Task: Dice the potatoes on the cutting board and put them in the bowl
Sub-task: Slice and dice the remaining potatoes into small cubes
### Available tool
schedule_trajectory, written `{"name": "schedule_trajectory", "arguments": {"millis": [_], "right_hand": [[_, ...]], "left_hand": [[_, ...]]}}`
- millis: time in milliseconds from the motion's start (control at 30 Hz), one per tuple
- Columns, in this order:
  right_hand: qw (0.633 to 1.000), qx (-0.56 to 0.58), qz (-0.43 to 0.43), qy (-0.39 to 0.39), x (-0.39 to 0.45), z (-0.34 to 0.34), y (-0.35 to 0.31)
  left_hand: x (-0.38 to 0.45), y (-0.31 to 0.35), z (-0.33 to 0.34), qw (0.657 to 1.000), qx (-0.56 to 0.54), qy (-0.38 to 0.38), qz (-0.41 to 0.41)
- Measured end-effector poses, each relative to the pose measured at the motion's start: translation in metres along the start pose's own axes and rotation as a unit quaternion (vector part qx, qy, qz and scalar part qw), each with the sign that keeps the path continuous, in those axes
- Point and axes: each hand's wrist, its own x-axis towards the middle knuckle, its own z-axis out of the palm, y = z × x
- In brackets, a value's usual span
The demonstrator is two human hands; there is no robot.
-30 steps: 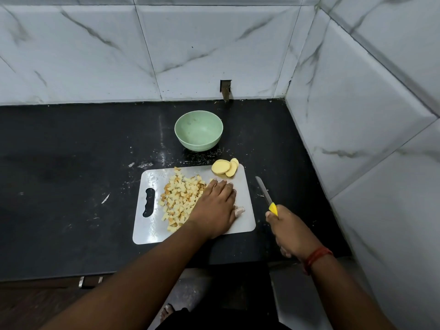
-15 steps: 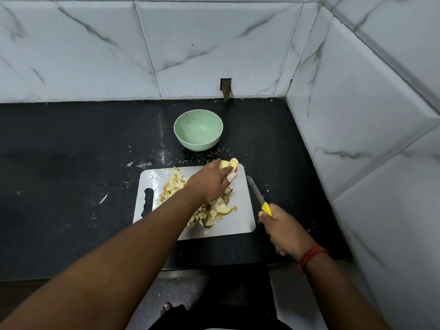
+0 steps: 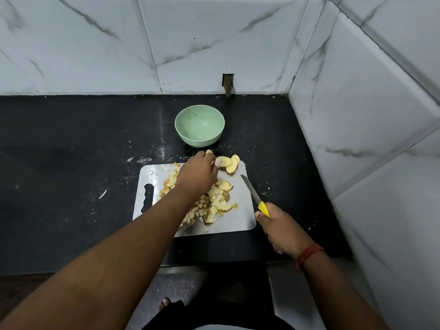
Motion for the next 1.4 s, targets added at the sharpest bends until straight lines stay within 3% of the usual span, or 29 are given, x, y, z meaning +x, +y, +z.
{"name": "schedule_trajectory", "arguments": {"millis": [100, 200, 333, 533, 833, 1033, 1200, 1400], "right_hand": [[0.999, 0.026, 0.002, 0.032, 0.001, -0.002, 0.003], [0.995, 0.061, 0.015, 0.084, 0.006, -0.003, 0.007], [0.994, 0.056, 0.022, 0.095, 0.009, -0.006, 0.004], [0.996, 0.018, 0.016, 0.085, 0.009, -0.003, 0.006], [0.998, -0.019, 0.008, 0.061, 0.008, 0.001, 0.004], [0.997, -0.057, 0.017, 0.043, 0.008, 0.003, 0.000], [0.993, -0.102, 0.026, 0.044, 0.008, 0.006, -0.003], [0.984, -0.163, 0.050, 0.044, 0.015, 0.012, -0.009]], "left_hand": [[-0.007, 0.009, -0.005, 0.996, -0.054, 0.048, 0.053], [-0.025, 0.033, 0.000, 0.983, -0.102, -0.053, 0.144], [-0.044, 0.051, 0.022, 0.974, 0.014, -0.137, 0.177], [-0.063, 0.034, 0.035, 0.962, 0.169, -0.060, 0.208], [-0.088, 0.016, 0.052, 0.945, 0.148, -0.036, 0.290], [-0.092, 0.002, 0.048, 0.953, 0.145, -0.004, 0.268], [-0.082, 0.015, 0.041, 0.966, 0.140, -0.024, 0.215], [-0.072, 0.025, 0.049, 0.955, 0.187, -0.045, 0.224]]}}
